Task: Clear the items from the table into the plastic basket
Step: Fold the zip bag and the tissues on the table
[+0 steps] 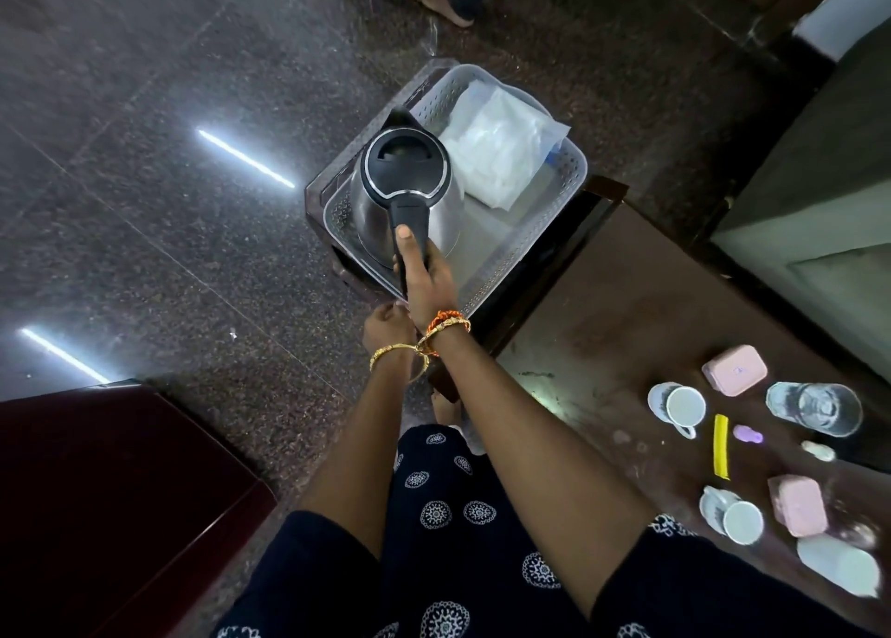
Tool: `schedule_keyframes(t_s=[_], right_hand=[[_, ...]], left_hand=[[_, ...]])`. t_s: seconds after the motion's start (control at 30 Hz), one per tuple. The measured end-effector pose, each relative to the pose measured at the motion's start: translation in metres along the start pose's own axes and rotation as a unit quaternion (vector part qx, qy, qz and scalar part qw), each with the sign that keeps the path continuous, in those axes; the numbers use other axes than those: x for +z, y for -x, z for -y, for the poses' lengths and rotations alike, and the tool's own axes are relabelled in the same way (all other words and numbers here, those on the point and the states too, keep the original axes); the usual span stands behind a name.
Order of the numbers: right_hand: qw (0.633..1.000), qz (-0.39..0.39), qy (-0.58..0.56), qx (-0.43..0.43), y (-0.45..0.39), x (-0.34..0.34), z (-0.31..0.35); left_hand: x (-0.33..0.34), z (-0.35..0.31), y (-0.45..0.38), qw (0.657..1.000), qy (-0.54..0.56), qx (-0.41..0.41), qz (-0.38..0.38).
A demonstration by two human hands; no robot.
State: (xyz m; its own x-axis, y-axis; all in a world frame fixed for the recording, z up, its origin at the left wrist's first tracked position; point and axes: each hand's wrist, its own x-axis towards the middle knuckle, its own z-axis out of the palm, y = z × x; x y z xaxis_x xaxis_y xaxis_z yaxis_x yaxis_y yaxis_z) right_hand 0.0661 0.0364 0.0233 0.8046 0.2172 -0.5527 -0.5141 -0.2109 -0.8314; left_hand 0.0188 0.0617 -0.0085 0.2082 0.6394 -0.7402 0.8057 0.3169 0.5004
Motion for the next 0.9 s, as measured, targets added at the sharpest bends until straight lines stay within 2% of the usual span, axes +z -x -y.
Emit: schedule_keyframes(t_s=[0.07, 0.17, 0.23, 0.3, 0.4, 0.53, 0.63, 0.73, 0.83, 0.9], right_hand=[[0.997, 0.037, 0.059, 0.021, 0.0, -0.01, 0.006], [0.988, 0.078, 0.127, 0.041, -0.001, -0.032, 0.014], [0.993, 0.023, 0.111, 0.039, -0.002, -0.055, 0.011], [0.995, -0.081, 0.037, 0.043, -0.001, -0.082, 0.003], [0.969, -0.234, -0.038, 0.066, -0.003, -0.122, -0.008], [0.95, -0.303, -0.039, 0.071, -0.024, -0.152, 0.002], [0.95, -0.308, -0.008, 0.056, -0.052, -0.156, 0.026], [0.957, -0.286, 0.033, 0.023, -0.088, -0.154, 0.051], [0.968, -0.242, 0.068, 0.003, -0.125, -0.151, 0.067], [0.975, -0.185, 0.119, 0.019, -0.149, -0.147, 0.067]], left_hand=[[0.01, 0.016, 0.016, 0.998, 0.008, -0.042, 0.041], [0.026, 0.029, 0.042, 0.986, 0.007, -0.062, 0.154], [0.038, 0.025, 0.053, 0.982, 0.005, -0.028, 0.185], [0.051, 0.012, 0.058, 0.982, 0.006, 0.037, 0.185], [0.07, -0.021, 0.056, 0.976, 0.011, 0.132, 0.171], [0.096, -0.08, 0.046, 0.964, -0.033, 0.212, 0.156], [0.112, -0.121, 0.029, 0.964, -0.065, 0.23, 0.117], [0.126, -0.167, 0.009, 0.974, -0.066, 0.187, 0.109], [0.141, -0.202, -0.015, 0.981, -0.055, 0.168, 0.079], [0.151, -0.215, -0.031, 0.985, -0.037, 0.155, 0.062]])
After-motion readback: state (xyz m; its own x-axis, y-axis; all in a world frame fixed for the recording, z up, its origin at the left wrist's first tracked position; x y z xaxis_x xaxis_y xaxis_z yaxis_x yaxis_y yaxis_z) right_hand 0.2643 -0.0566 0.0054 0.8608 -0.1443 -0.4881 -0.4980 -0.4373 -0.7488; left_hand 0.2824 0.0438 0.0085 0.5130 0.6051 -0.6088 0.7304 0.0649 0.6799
